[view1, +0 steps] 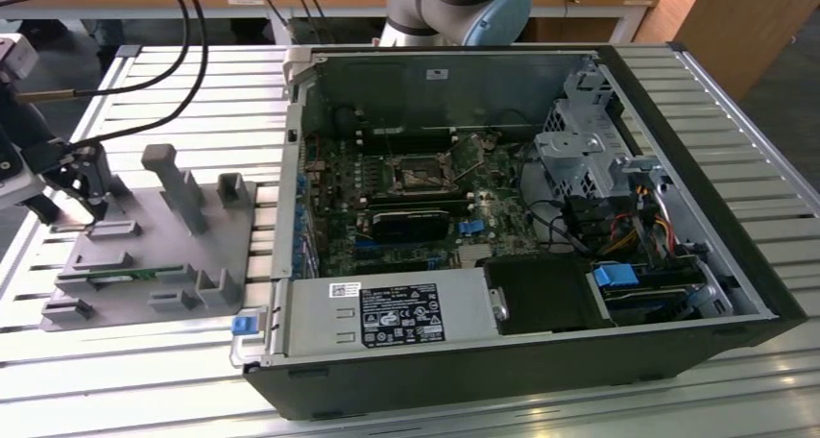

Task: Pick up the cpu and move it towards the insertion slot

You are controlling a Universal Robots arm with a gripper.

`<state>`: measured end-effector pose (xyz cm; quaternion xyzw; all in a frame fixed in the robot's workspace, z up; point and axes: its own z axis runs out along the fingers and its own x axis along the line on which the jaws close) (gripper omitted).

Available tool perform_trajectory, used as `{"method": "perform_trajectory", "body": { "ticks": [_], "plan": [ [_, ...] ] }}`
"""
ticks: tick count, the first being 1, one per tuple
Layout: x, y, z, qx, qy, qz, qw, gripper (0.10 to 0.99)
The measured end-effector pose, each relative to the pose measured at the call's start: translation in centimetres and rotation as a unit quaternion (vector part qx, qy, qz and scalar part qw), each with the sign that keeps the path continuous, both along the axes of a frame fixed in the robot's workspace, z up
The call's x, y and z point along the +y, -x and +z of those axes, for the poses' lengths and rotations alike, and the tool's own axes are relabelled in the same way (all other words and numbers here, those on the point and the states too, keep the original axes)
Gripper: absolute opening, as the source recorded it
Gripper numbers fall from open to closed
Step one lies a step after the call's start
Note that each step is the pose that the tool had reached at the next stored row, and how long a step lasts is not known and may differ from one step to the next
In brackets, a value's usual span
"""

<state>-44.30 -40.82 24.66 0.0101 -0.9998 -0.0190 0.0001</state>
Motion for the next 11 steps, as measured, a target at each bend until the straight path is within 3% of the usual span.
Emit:
{"method": "perform_trajectory", "body": {
  "ticks": [11],
  "plan": [
    [0.00,0.00,0.55,0.0000,0.0000,0.000,1.0000,0.537]
  ]
}}
